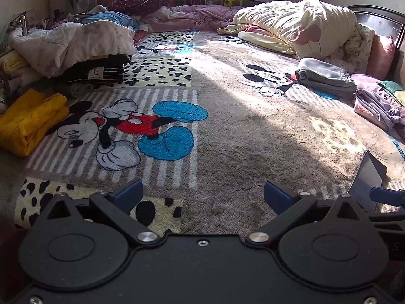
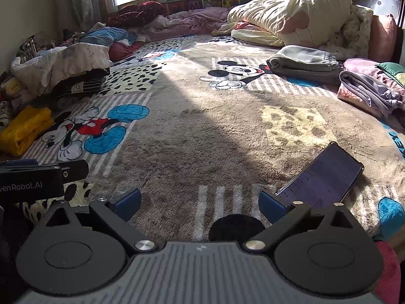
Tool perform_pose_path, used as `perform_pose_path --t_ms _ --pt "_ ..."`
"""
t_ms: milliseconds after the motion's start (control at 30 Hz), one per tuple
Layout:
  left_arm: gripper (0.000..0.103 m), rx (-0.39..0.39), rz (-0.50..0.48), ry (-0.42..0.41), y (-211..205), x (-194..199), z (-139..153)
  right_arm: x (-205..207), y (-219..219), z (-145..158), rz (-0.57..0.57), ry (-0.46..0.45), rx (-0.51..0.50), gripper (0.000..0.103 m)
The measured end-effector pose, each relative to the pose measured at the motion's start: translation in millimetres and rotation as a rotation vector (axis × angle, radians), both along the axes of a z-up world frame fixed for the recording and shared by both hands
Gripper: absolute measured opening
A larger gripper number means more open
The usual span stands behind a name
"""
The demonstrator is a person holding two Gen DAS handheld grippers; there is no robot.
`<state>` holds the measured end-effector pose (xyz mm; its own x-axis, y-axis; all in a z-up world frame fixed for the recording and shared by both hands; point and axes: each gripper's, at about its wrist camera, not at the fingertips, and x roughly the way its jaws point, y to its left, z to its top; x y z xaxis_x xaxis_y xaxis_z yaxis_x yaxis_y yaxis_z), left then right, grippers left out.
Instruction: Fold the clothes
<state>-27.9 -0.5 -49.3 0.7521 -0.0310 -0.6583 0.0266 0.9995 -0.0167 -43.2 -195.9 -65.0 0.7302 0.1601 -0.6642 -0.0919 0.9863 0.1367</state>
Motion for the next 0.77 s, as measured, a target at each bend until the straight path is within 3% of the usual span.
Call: perform_pose_path --t_ms 400,767 --pt "0.103 -0.011 -0.046 0.025 -4.8 4.5 -3.6 0.9 -1.6 -1.9 0.007 0.003 0.006 0.098" --pt "0.103 -0.036 -0.001 0.023 4.0 3.7 -7.6 2.0 -0.5 -5.9 0.014 0.01 0.005 0.098"
